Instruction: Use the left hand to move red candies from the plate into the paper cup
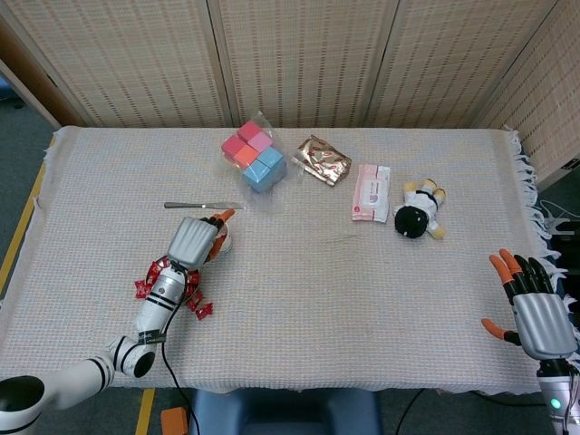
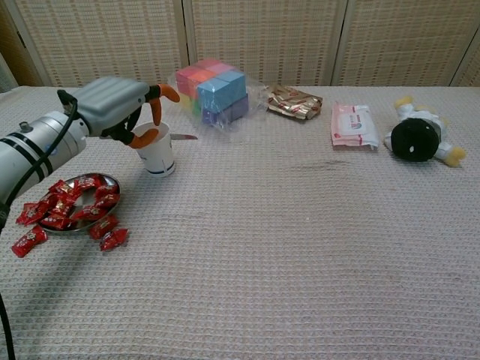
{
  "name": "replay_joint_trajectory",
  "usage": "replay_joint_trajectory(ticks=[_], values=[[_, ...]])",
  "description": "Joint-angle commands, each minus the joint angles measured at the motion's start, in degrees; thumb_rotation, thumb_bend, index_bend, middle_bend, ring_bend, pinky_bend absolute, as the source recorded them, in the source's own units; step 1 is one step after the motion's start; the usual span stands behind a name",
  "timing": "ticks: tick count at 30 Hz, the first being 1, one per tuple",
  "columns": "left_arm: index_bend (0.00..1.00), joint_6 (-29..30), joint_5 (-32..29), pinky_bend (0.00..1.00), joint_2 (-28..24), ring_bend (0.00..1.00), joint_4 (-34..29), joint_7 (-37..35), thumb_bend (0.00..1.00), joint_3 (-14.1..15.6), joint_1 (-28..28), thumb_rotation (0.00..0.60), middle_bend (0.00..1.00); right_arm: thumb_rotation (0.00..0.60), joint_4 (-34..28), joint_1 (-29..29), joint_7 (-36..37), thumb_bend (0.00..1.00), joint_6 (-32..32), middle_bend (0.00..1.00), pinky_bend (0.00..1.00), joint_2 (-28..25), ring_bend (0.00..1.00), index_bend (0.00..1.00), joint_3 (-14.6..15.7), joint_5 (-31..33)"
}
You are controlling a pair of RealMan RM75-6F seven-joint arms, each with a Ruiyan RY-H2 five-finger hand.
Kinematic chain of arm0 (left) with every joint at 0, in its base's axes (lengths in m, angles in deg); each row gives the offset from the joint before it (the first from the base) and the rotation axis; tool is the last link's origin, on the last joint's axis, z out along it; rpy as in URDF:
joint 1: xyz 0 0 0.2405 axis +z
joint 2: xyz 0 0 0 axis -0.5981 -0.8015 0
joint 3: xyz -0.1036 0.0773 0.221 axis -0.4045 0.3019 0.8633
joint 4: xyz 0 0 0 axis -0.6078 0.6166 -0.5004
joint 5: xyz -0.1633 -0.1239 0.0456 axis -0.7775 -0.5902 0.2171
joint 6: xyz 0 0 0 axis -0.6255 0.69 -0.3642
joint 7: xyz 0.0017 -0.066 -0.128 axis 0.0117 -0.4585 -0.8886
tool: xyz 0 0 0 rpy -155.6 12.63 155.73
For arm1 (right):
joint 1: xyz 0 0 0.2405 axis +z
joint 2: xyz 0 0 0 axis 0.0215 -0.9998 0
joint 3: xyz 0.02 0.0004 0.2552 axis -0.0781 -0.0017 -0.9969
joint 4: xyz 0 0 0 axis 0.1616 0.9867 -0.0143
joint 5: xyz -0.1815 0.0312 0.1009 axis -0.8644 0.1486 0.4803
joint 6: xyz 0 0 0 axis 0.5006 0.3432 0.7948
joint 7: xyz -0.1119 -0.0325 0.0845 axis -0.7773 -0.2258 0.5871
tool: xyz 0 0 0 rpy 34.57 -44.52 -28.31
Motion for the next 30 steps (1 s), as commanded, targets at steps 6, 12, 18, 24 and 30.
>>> replay_joint_trajectory(ticks=[6, 12, 18, 24, 30], values=[[0.16, 3.6, 0.9, 0.95, -3.1, 0.59, -5.6, 0.9, 0.47, 0.9, 1.7, 0.6, 0.37, 0.6, -0.1, -0.1, 0.3, 0.03, 0.3, 0.0, 0.0, -0.1, 0.0, 0.0, 0.2, -0.5], [0.14, 8.4, 2.3, 0.96, -11.5, 0.54, -18.9, -0.2, 0.44, 7.3, 9.7, 0.6, 0.34, 0.6, -0.1, -0.2, 0.8, 0.03, 0.6, 0.0, 0.0, -0.4, 0.0, 0.0, 0.5, -1.3], [0.07, 8.7, 0.7, 0.96, -16.6, 0.25, -23.4, 5.1, 0.41, 13.2, 15.4, 0.6, 0.21, 0.6, -0.3, -0.3, 1.3, 0.03, 1.0, 0.0, 0.0, -0.6, 0.0, 0.0, 1.0, -2.6], [0.03, 6.8, -2.1, 0.97, -16.7, 0.14, -22.5, 10.1, 0.4, 15.0, 17.5, 0.6, 0.1, 0.6, -0.5, -0.4, 1.4, 0.03, 1.2, 0.0, 0.0, -0.7, 0.0, 0.0, 1.2, -3.3], [0.05, 4.5, -3.3, 0.98, -15.6, 0.14, -20.3, 11.8, 0.4, 15.4, 17.9, 0.6, 0.09, 0.6, -0.5, -0.4, 1.4, 0.03, 1.3, 0.0, 0.0, -0.7, 0.0, 0.0, 1.3, -3.4]])
